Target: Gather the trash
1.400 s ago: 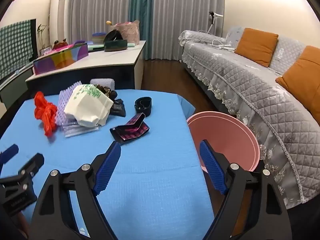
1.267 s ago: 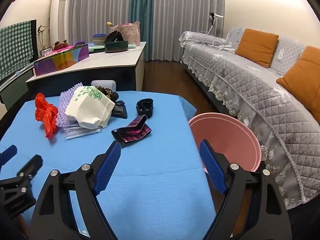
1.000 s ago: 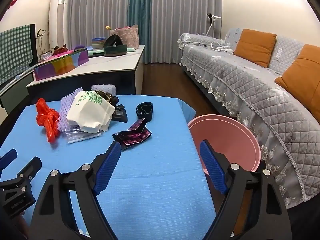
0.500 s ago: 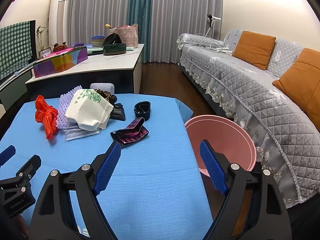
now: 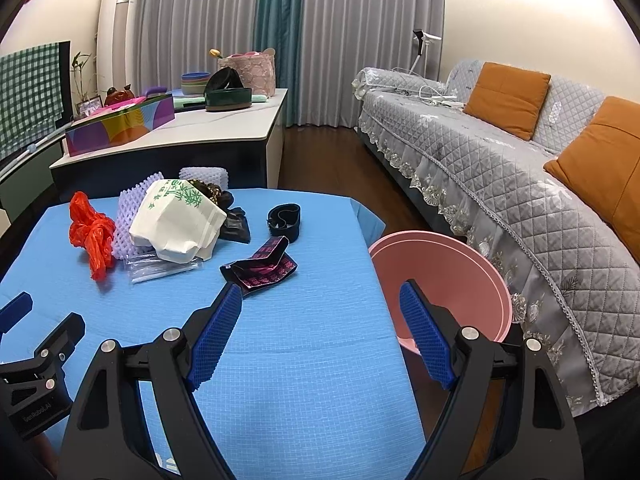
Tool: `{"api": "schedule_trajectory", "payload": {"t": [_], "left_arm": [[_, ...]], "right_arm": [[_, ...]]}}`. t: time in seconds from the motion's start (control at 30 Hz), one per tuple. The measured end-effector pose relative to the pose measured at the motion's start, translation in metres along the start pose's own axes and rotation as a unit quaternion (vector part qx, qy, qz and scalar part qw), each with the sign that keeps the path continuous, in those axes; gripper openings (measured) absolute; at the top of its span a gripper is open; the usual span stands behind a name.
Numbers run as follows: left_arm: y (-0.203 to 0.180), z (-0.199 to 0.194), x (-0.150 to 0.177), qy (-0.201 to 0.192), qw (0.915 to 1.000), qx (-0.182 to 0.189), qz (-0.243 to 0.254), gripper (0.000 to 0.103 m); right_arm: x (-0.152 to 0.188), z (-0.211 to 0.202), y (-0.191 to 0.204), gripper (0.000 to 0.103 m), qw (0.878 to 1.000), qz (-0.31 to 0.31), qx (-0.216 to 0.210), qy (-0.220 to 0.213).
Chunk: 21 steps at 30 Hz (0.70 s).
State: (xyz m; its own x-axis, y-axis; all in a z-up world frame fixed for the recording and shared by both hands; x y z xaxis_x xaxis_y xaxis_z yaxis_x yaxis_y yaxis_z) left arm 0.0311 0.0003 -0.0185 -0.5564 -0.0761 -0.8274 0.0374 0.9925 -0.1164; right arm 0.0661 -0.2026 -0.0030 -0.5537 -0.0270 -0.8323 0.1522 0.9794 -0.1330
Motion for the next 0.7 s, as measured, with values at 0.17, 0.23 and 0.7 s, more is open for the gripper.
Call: {"api": "schedule_trajectory", "payload": {"t": [0.17,0.23,0.7], "left_arm": [[-0.0016,-0.0008,-0.0001,0.000,1.0000,0.000,0.001,0.095],[-0.0014,-0.0007,0.0000,0.000,1.0000,0.000,0.001,0.095],[-0.0049,-0.0046,-0.0020,-0.004,1.0000,0.003,0.001,0.095]], "right_arm": [[-0.0005,-0.0003,0.0001,0.080,1.000,0.000,0.000,0.000],[-0.0008,-0.0004,0.0000,0.080,1.000,0.000,0.000,0.000],[-0.0043,-0.0023,0.0036,0.080,1.000,-0.001,-0.001,-0.003]]}}
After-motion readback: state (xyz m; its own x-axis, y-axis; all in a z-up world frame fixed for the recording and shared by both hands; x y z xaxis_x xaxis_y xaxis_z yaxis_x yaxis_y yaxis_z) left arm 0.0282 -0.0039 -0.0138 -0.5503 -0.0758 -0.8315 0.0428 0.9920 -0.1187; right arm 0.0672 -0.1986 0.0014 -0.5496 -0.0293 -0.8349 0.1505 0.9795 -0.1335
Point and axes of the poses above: each gripper's, at about its wrist camera, not at the fingertips, and z roughly the way its jaws point, y to its left, x to its underside, the point moved 5 cm from there along z, roughly the way its jaws point, and after that the axes turned 8 degrees about x, right-handed, at the moved point
